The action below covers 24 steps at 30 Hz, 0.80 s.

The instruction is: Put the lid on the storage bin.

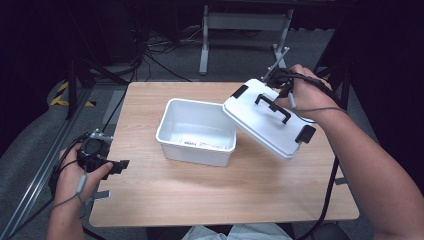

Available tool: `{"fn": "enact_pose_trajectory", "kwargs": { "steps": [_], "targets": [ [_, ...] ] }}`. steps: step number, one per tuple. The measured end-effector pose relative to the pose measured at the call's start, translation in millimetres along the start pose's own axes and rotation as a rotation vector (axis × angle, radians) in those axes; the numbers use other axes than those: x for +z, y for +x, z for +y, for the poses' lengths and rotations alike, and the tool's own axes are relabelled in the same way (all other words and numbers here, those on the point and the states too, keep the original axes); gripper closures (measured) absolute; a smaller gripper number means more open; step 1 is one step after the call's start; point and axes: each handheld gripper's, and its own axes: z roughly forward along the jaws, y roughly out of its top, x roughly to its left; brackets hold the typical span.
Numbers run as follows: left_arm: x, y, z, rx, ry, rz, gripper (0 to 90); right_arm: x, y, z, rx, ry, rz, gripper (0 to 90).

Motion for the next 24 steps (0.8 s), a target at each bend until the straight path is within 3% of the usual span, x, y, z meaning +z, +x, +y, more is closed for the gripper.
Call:
{"fn": "enact_pose_trajectory", "kwargs": {
  "steps": [13, 24],
  "targets": [
    [-9.1, 4.3, -15.5, -0.024, -0.023, 0.013, 23.3, -6.3, 25.4, 44.3, -0.098, -0.023, 0.028, 84.6],
    [-9.5, 5.6, -14.9, -0.013, -0.030, 0.009, 23.1, -4.0, 53.4, 79.6, -0.187, -0.042, 0.057, 84.6]
  ]
}}
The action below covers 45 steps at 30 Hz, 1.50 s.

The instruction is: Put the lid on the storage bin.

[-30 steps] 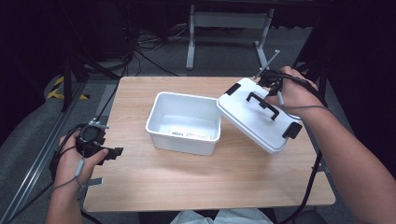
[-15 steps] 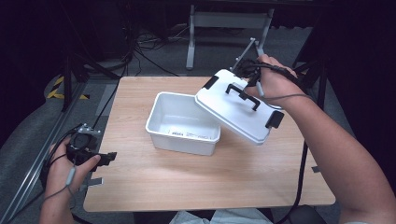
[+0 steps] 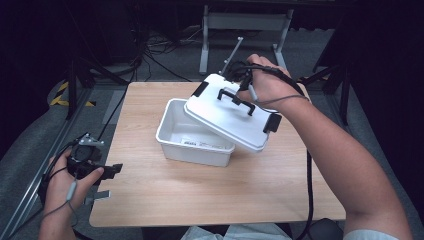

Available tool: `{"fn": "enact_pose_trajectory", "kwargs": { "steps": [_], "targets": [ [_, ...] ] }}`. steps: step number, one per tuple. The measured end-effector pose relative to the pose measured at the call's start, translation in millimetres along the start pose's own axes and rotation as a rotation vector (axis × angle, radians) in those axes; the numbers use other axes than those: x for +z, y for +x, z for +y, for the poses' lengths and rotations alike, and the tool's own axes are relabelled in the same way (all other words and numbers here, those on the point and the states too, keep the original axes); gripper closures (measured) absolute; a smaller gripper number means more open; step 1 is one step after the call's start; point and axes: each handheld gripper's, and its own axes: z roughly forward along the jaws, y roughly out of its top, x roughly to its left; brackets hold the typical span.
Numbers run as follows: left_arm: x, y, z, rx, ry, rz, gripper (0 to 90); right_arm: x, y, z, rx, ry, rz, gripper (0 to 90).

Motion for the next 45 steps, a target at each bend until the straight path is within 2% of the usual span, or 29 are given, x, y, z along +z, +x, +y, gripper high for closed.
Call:
{"fn": "enact_pose_trajectory", "kwargs": {
  "steps": [10, 15, 27, 35, 45],
  "targets": [
    [2.5, 0.6, 4.1, 0.024, -0.002, 0.001, 23.5, 11.3, 19.1, 29.8, -0.079, -0.011, 0.041, 84.6],
    [3.3, 0.6, 5.1, 0.029, 0.004, -0.008, 23.5, 19.2, 25.4, 39.1, -0.099, -0.007, 0.053, 84.6],
    [4.7, 1.8, 6.4, 0.024, -0.002, -0.012, 23.4, 41.0, 31.2, 56.4, -0.175, 0.010, 0.051, 84.6],
    [3.2, 2.9, 5.4, 0.018, -0.004, -0.013, 23.3, 53.9, 31.9, 66.4, -0.245, 0.013, 0.043, 84.6],
    [4.3, 2.9, 4.2, 0.012, 0.001, -0.012, 23.2, 67.2, 35.4, 73.8, -0.264, 0.011, 0.074, 84.6]
  ]
}}
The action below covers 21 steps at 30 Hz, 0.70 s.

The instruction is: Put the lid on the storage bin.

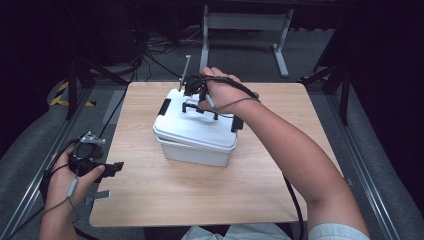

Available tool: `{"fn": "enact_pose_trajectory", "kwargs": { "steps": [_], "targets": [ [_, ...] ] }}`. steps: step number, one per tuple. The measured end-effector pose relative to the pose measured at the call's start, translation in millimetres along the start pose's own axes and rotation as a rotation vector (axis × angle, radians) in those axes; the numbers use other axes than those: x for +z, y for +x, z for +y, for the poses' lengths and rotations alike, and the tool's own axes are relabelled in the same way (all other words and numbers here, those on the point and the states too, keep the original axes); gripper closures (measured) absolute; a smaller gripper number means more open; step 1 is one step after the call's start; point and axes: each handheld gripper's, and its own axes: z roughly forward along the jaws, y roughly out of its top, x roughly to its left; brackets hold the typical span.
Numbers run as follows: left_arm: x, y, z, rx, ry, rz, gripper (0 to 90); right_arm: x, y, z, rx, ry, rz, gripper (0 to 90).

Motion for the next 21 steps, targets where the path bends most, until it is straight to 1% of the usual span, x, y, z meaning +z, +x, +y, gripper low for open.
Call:
{"fn": "enact_pose_trajectory", "kwargs": {
  "steps": [3, 4, 8, 11, 12, 14, 15, 17, 18, 19, 21],
  "targets": [
    [-0.6, 1.1, -1.0, 0.003, 0.004, 0.000, 23.1, 5.3, 1.5, 2.4, -0.012, 0.015, -0.005, 84.5],
    [-0.4, 1.1, -1.7, -0.003, 0.001, -0.002, 23.1, 7.7, 2.0, 2.7, -0.014, 0.010, 0.001, 84.5],
    [-1.2, 1.4, -2.8, -0.010, 0.001, 0.000, 23.1, 12.5, 3.2, 3.9, -0.031, 0.023, 0.006, 84.5],
    [-1.3, 1.3, -3.0, -0.011, -0.002, 0.000, 23.1, 15.0, 3.1, 3.3, -0.035, 0.014, 0.013, 84.5],
    [-1.3, 1.3, -2.9, -0.010, 0.001, -0.001, 23.1, 15.5, 2.8, 3.3, -0.043, 0.020, 0.014, 84.5],
    [-0.9, 1.0, -2.3, -0.008, 0.005, 0.001, 23.0, 16.8, 2.5, 3.8, -0.044, 0.010, 0.013, 84.4],
    [-0.5, 0.9, -2.2, -0.007, 0.003, -0.001, 23.0, 16.7, 2.7, 4.1, -0.039, 0.012, 0.009, 84.4],
    [-0.4, 0.6, -1.6, -0.006, 0.005, -0.001, 23.0, 17.7, 1.3, 4.4, -0.049, 0.011, -0.001, 84.2],
    [-0.4, 0.6, -1.6, -0.006, 0.005, -0.001, 23.0, 20.4, 0.8, 4.2, -0.045, 0.015, -0.011, 84.0],
    [-0.4, 0.9, -1.0, 0.002, 0.005, -0.003, 23.0, 22.2, 0.3, 4.2, -0.041, 0.024, -0.014, 83.8],
    [-0.5, 1.0, -0.8, 0.002, 0.002, 0.000, 23.0, 23.2, -0.5, 4.0, -0.043, 0.027, -0.016, 83.4]
  ]
}}
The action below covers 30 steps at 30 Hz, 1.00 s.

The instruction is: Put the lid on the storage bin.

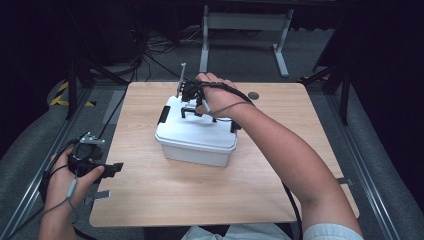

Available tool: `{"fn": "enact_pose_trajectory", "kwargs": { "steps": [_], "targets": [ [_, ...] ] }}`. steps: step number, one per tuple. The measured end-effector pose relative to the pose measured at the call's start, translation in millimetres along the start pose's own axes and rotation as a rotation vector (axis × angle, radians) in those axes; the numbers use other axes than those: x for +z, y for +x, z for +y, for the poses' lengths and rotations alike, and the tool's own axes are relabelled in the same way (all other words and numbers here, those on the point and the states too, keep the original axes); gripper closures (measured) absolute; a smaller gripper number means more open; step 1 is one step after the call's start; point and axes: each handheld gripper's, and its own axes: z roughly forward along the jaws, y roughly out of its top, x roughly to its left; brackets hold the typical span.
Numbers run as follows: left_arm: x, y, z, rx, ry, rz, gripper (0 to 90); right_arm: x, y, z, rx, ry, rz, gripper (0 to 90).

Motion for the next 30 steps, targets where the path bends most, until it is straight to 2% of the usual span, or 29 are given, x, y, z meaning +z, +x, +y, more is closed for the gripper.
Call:
{"fn": "enact_pose_trajectory", "kwargs": {
  "steps": [3, 6, 11, 13, 15, 18, 20, 23, 28, 30],
  "targets": [
    [0.7, -0.1, 0.3, 0.001, 0.000, 0.001, 23.0, 1.0, -2.2, -1.9, 0.014, -0.024, 0.010, 83.2],
    [1.3, -0.7, 0.5, -0.004, 0.001, -0.001, 23.0, 0.7, 0.1, -1.9, 0.016, -0.019, 0.023, 84.1],
    [0.9, -0.9, 0.5, -0.001, 0.000, -0.005, 23.0, -0.3, 2.4, -1.6, 0.021, -0.017, 0.018, 83.6],
    [1.3, -0.6, 0.6, -0.007, -0.001, -0.004, 23.0, -0.3, 4.9, -3.3, 0.041, -0.032, 0.037, 77.1],
    [2.0, 0.1, 1.2, 0.002, 0.005, -0.004, 23.0, -1.5, 6.4, -5.3, 0.041, -0.046, 0.032, 73.3],
    [2.9, -0.5, 2.5, 0.009, 0.008, -0.004, 23.0, -7.5, 6.0, -8.9, 0.065, -0.078, 0.046, 68.5],
    [3.0, -1.1, 2.7, 0.004, 0.006, -0.010, 22.9, -13.8, 5.5, -11.9, 0.062, -0.097, 0.036, 66.1],
    [1.9, -1.0, 2.2, 0.003, 0.008, -0.008, 22.9, -24.8, 6.3, -18.3, 0.084, -0.133, 0.038, 62.7],
    [0.8, -1.0, 1.0, 0.001, 0.005, -0.003, 22.9, -42.2, 5.8, -31.6, 0.127, -0.199, 0.022, 59.9],
    [0.1, -1.0, 1.8, 0.013, 0.002, 0.000, 22.8, -46.9, 5.2, -36.8, 0.146, -0.218, 0.028, 59.1]
  ]
}}
